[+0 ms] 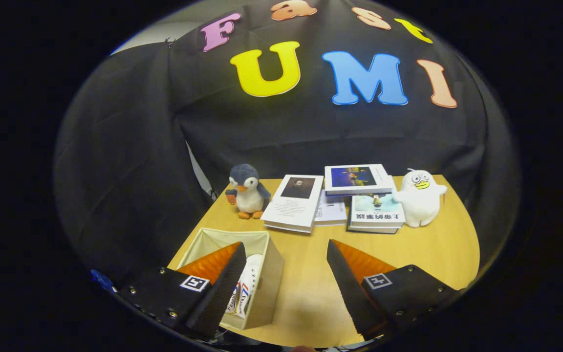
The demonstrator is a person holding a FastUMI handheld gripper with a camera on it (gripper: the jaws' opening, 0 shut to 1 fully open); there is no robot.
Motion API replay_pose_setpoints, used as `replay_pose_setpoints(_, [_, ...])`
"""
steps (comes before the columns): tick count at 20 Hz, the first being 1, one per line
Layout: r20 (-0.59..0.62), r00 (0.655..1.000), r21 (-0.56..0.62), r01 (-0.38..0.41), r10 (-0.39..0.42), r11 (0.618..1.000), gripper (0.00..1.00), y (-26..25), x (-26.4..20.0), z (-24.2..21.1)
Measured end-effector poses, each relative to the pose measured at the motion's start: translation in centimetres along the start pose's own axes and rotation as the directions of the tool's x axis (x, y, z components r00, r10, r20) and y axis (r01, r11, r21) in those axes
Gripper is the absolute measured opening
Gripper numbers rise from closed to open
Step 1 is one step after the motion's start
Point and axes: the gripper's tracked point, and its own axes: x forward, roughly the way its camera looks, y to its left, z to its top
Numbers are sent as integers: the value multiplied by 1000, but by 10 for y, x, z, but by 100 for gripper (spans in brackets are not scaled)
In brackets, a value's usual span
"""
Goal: Open the storage box then place both shoes into the box .Put the left shoe in first, then the right shoe, with the right side of both shoes facing outward in a uniform manner.
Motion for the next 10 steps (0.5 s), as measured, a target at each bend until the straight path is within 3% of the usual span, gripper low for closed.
replay_pose_setpoints(6, [96,988,20,123,-124,992,99,-81,-46,12])
replay_pose_setpoints(10, [190,960,17,205,-204,979,99,-131,-80,18])
